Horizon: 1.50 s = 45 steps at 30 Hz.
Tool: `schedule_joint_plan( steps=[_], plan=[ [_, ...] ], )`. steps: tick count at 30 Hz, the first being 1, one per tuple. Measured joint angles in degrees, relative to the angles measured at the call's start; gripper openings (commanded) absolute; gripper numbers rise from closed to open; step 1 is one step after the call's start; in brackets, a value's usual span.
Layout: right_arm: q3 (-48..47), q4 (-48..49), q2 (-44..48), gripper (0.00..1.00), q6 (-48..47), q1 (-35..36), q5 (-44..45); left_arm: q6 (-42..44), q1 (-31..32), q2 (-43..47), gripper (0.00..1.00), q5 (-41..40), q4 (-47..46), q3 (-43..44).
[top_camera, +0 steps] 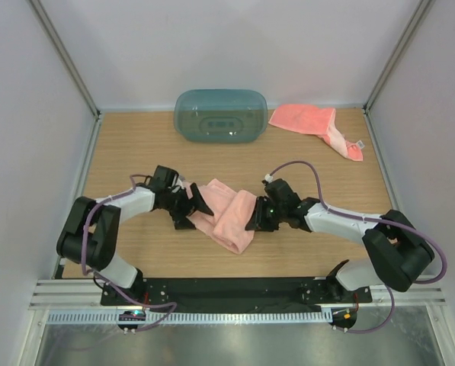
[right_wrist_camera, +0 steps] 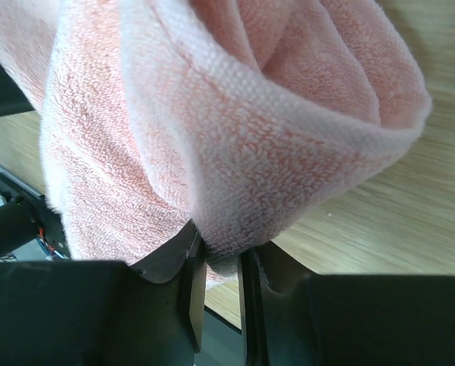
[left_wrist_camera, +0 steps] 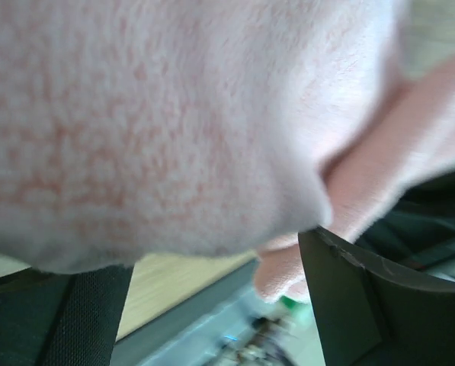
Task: Roll the towels
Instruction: Fold the towel
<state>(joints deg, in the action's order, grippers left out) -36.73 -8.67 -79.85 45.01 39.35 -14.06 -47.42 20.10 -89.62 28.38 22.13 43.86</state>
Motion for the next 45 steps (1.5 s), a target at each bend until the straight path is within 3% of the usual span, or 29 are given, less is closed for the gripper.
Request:
schedule_joint_plan(
  steps=[4, 7, 8, 10, 17, 20, 25, 28, 29, 31, 34, 41, 45],
  plan=[
    [1.46, 0.07, 0.0, 0.16, 0.13, 0.0, 0.37, -12.17, -6.45, -2.49, 0.9, 17.53, -21.24, -9.55],
    [2.16, 0.26, -0.02, 0.14, 0.13, -0.15, 0.46, -20.55, -7.65, -3.54, 0.91, 24.33, -34.42, -13.2],
    [2.36, 0.26, -0.02, 0.13, 0.13, -0.22, 0.48, -23.3, -7.74, -3.58, 0.99, 26.08, -38.18, -13.88],
    [2.91, 0.39, -0.02, 0.13, 0.13, -0.59, 0.48, -26.6, -8.0, -3.48, 1.0, 28.72, -43.45, -14.19],
    [4.59, 2.14, 0.0, 0.12, 0.31, -1.7, 0.33, -27.87, -10.97, 3.89, 1.0, 33.53, -44.44, -11.72],
    [4.63, 2.01, 0.11, 0.11, 0.28, -2.05, 0.07, -24.0, -11.65, 7.78, 1.0, 34.42, -37.59, -8.09],
    [4.0, -0.42, 0.66, 0.11, -0.09, -2.49, 0.74, -3.8, -12.48, 11.21, 1.0, 24.74, -5.42, 6.25],
    [3.65, -1.53, 0.76, 0.12, -0.33, -2.84, 0.83, 4.7, -13.53, 12.63, 1.0, 18.29, 6.14, 11.02],
    [3.5, -1.95, 0.79, 0.16, -0.5, -2.86, 0.85, 6.43, -13.84, 13.22, 1.0, 16.0, 8.96, 11.5],
    [3.1, -3.21, 1.22, 0.46, -1.03, -2.95, 0.92, 9.07, -14.1, 14.14, 1.0, 12.2, 13.44, 11.47],
    [2.4, -7.58, 4.04, 0.73, -2.75, -2.99, 2.1, 11.39, -14.1, 16.72, 1.0, 6.49, 17.92, 10.29],
    [-5.7, -21.22, 16.2, 0.87, -6.62, -3.06, 6.21, 13.77, -14.03, 25.03, 0.97, -0.33, 22.1, 8.15],
    [-13.03, -23.67, 14.67, 0.87, -6.99, -1.92, 6.78, 15.02, -13.44, 27.41, 0.97, -3.48, 23.1, 7.1]
  ],
)
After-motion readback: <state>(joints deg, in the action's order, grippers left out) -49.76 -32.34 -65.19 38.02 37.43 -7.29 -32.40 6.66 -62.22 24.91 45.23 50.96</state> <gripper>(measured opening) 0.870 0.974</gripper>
